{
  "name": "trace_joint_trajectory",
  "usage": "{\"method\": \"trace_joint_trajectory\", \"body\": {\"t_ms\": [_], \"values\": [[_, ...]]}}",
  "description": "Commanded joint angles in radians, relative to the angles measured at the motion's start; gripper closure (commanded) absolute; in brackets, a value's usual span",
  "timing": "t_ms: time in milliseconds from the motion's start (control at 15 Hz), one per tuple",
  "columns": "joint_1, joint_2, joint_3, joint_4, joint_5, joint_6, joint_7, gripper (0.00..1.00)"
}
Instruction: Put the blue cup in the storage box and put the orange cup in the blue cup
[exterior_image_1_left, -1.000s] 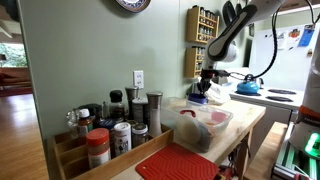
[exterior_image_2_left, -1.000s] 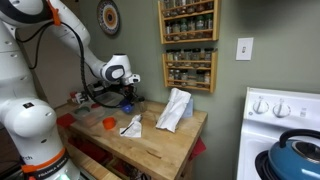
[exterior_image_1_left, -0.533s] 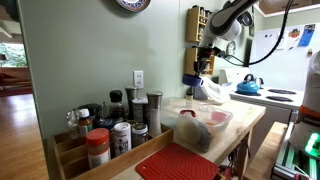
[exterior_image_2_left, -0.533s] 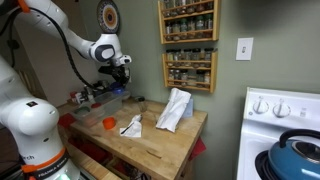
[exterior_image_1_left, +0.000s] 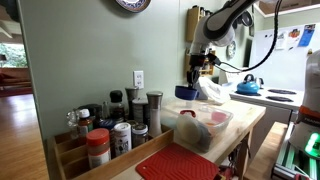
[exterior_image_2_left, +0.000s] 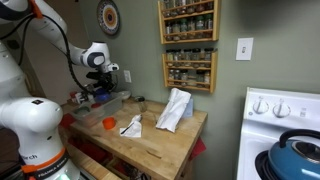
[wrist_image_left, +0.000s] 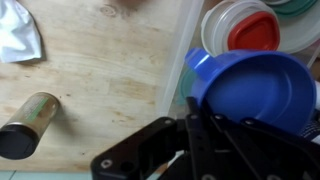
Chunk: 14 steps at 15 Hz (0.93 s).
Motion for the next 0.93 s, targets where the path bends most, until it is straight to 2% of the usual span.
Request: {"method": "trace_joint_trajectory", "body": {"t_ms": [0,400,600,867], "values": [[0.017,0.097,0.023,0.041,0.045,0.068,0.028,0.99],[0.007,0.233,0.046,0.101,-0.076,0.254,0.092,0.99],[0.012,0.304,0.039,0.115,-0.198,0.323,0.148,0.99],[0.033,0.382,0.0,0.146,-0.362,0.341,0.248,0.99]]}}
